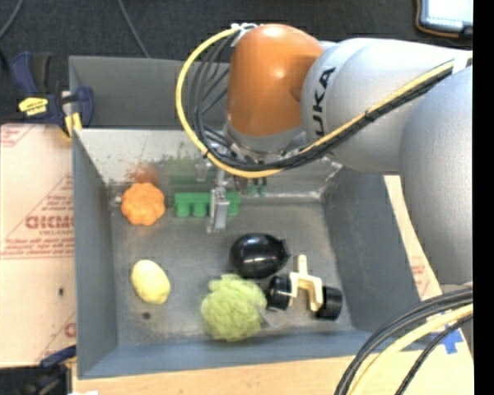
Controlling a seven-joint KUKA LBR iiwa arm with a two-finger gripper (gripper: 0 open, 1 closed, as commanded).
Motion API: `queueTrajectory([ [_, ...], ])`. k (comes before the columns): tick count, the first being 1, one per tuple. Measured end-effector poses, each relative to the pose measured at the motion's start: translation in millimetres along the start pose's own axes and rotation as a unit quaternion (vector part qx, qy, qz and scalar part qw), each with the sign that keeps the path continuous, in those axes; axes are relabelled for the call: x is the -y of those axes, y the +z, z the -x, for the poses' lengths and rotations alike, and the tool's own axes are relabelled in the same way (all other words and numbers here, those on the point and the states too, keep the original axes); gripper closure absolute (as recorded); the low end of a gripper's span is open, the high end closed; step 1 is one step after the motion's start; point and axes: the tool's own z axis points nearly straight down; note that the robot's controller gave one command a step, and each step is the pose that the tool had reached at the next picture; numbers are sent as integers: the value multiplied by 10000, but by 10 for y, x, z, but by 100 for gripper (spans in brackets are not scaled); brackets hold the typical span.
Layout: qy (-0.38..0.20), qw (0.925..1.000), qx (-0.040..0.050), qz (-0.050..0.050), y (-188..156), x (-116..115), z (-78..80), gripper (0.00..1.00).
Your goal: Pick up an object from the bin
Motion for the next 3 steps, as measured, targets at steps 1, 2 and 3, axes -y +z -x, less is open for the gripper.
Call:
queueTrajectory([
  [1, 10, 10000, 38, 4, -53, 6, 11, 0],
  [2, -16, 10000, 39, 4, 93, -48, -466, 0],
  [3, -369, 9993, 28, 0, 139, -75, -694, 0],
])
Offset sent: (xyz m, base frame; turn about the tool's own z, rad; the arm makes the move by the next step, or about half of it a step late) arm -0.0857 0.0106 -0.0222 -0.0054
